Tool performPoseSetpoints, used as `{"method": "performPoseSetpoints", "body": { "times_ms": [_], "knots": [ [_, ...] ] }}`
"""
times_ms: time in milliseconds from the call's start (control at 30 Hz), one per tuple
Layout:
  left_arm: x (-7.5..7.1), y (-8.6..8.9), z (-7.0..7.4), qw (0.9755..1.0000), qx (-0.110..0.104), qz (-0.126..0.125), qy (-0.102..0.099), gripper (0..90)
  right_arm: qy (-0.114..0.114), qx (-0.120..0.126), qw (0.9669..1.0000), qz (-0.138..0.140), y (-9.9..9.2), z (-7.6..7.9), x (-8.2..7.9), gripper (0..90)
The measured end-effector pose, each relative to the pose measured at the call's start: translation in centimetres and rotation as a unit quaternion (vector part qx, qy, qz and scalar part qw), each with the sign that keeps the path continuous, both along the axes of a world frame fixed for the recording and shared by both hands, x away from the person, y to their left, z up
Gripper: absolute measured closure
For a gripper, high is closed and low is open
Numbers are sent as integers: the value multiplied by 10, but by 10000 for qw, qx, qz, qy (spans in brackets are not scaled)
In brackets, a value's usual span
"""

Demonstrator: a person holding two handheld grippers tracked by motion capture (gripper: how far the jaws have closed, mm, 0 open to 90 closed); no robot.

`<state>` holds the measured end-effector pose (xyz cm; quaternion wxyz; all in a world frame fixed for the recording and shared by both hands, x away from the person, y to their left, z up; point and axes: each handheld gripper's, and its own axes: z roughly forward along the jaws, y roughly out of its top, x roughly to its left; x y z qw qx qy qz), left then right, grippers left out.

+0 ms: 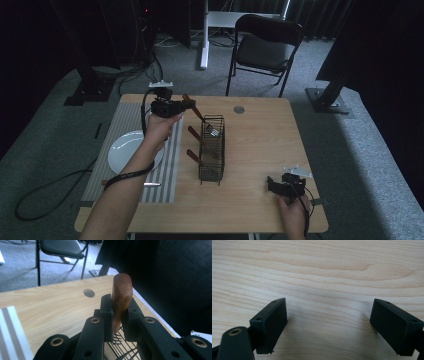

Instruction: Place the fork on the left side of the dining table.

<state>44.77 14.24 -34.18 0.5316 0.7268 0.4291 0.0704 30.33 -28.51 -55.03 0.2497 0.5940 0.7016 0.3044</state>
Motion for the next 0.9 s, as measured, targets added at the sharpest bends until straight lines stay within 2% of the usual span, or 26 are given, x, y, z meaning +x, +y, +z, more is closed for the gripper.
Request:
{"method": "performPoseSetpoints", "body": {
  "times_ms": [33, 200, 300, 367, 500, 600, 700, 900],
  "knots": [
    [-1, 1, 3, 10000, -20, -39, -8, 805, 1, -3, 10000, 0, 0, 0, 0, 139],
    [-5, 11, 14, 9999, -93, 87, -105, 806, -5, -9, 10000, 2, 0, 0, 0, 139],
    [-6, 19, 17, 9996, -167, 210, -85, 805, -5, -9, 10000, 3, 0, 0, 0, 138],
    [-7, 24, 20, 9992, -73, 362, -135, 805, -7, -10, 10000, 5, 0, 0, 0, 138],
    [-8, 38, 26, 9979, -233, 577, -185, 805, -5, -8, 10000, 2, 0, 0, 0, 138],
    [-7, 47, 28, 9974, -263, 642, -200, 805, -4, -7, 10000, 3, 0, 0, 0, 138],
    [-7, 52, 26, 9967, -212, 753, -213, 805, -5, -8, 10000, 2, 0, 0, 0, 138],
    [-5, 68, 3, 9943, -64, 1062, -61, 805, 3, -9, 10000, 5, 0, 0, 0, 138]
  ]
}}
